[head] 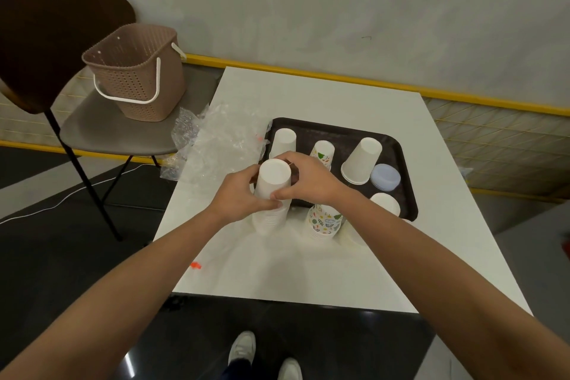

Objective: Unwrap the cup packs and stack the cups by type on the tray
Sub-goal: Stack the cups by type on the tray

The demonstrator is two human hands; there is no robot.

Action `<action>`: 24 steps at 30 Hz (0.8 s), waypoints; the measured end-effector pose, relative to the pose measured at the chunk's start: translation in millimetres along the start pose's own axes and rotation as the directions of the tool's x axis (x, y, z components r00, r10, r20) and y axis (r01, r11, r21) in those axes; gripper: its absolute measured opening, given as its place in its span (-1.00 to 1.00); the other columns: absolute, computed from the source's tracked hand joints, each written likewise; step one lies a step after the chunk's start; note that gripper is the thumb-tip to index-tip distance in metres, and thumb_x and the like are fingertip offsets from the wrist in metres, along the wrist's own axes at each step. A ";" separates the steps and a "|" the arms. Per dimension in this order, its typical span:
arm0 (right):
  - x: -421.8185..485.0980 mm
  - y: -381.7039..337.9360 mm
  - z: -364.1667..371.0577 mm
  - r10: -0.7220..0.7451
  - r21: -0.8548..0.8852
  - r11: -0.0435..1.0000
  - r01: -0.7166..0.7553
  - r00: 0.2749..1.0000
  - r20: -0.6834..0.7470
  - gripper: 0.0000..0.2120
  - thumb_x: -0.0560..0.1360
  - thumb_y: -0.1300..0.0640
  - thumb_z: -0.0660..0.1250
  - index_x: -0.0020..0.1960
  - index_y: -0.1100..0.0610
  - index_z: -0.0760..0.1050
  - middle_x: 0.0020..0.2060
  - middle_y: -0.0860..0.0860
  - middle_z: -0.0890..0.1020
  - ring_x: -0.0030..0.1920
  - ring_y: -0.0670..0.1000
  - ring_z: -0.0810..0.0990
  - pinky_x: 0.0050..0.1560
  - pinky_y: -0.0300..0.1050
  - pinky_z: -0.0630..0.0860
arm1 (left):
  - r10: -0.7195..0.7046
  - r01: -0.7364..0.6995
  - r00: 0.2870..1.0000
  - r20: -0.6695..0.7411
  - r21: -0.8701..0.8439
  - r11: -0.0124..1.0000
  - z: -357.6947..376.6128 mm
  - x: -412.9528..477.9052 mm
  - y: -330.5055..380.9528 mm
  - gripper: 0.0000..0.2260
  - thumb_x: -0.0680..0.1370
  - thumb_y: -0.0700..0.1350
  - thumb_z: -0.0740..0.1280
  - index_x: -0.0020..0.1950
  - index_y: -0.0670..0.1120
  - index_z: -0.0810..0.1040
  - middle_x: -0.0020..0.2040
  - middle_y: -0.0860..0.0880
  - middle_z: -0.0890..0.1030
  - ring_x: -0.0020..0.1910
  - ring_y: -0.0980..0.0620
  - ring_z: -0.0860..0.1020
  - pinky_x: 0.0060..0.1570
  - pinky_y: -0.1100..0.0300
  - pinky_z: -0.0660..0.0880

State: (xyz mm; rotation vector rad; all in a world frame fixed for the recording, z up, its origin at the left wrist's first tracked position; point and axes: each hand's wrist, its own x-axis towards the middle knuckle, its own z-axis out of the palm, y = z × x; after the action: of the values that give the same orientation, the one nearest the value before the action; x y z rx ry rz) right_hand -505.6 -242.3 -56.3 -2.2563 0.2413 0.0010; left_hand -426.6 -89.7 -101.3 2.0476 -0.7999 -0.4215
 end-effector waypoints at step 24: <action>26.3 -33.8 -43.6 -0.115 0.003 0.993 0.116 0.985 -0.125 -0.50 0.31 0.10 0.53 0.20 0.07 0.47 0.04 -0.09 0.56 0.04 -0.06 0.55 -0.01 -0.22 0.54 | 0.110 -0.108 0.994 -0.013 0.096 0.989 -50.0 32.3 52.3 -0.47 0.27 0.01 0.57 0.21 -0.06 0.56 -0.02 0.07 0.61 -0.06 0.08 0.59 -0.17 0.33 0.47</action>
State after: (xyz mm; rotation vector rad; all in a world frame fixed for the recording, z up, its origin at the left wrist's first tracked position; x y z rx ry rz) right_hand -477.4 -259.0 -4.7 -2.2601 0.1759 -0.2033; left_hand -394.8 -102.7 -29.9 2.0812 -0.9315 -0.3077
